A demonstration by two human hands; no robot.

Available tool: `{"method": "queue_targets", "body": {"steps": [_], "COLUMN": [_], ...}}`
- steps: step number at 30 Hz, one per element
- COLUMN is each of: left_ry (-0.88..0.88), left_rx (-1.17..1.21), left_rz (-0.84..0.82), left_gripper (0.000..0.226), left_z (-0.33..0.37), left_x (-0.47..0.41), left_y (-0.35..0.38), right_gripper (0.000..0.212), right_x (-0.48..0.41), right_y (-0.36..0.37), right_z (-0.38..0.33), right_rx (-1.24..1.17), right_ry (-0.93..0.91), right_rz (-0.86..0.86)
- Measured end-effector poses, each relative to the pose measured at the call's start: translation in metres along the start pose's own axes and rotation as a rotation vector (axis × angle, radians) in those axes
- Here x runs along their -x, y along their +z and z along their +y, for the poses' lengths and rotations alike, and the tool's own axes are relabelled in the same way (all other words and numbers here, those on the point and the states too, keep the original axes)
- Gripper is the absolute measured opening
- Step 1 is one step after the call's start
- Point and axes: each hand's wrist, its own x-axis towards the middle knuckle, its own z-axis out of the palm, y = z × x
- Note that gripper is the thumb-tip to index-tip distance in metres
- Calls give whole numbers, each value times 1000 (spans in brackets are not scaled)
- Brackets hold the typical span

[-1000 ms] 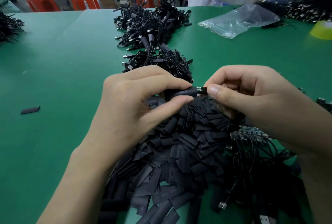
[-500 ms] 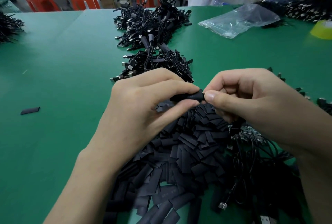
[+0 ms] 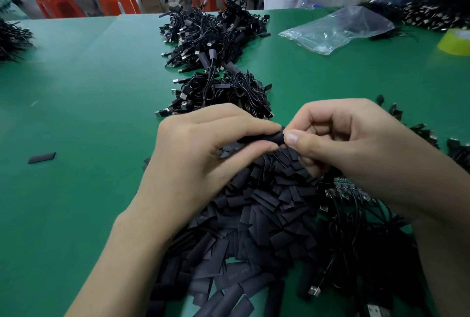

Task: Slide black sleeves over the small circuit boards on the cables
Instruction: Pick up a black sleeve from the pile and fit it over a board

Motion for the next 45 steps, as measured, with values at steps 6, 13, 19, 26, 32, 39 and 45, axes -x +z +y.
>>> {"method": "queue_targets", "body": {"steps": [6,13,19,26,32,39,45], "left_ry": [-246,-389,-447,-462,-488,-640,-657], "left_rx": [130,329,559,622,718,885,751], "left_rz": [262,359,310,245,199,-46,-382], "left_gripper": [34,30,36,47,48,61,24], "left_z": [-1,3,1,-2,-3,-12,-17], "left_x": [1,2,2,1,0,3,13], "left_y": [11,22,25,25,23,22,28], "right_gripper": [24,18,18,10,7,6,7], "right_x": [0,0,-1,-1,-2,-6,-9], "right_y": [1,9,10,11,14,22,28], "right_z": [-1,1,2,3,5,5,9], "right_rx": [-158,-218,-194,-23,91,-242,-323], "right_ry": [34,2,-31,-97,-137,-86,-70], "right_rz": [59,91,102,110,141,226,329]}}
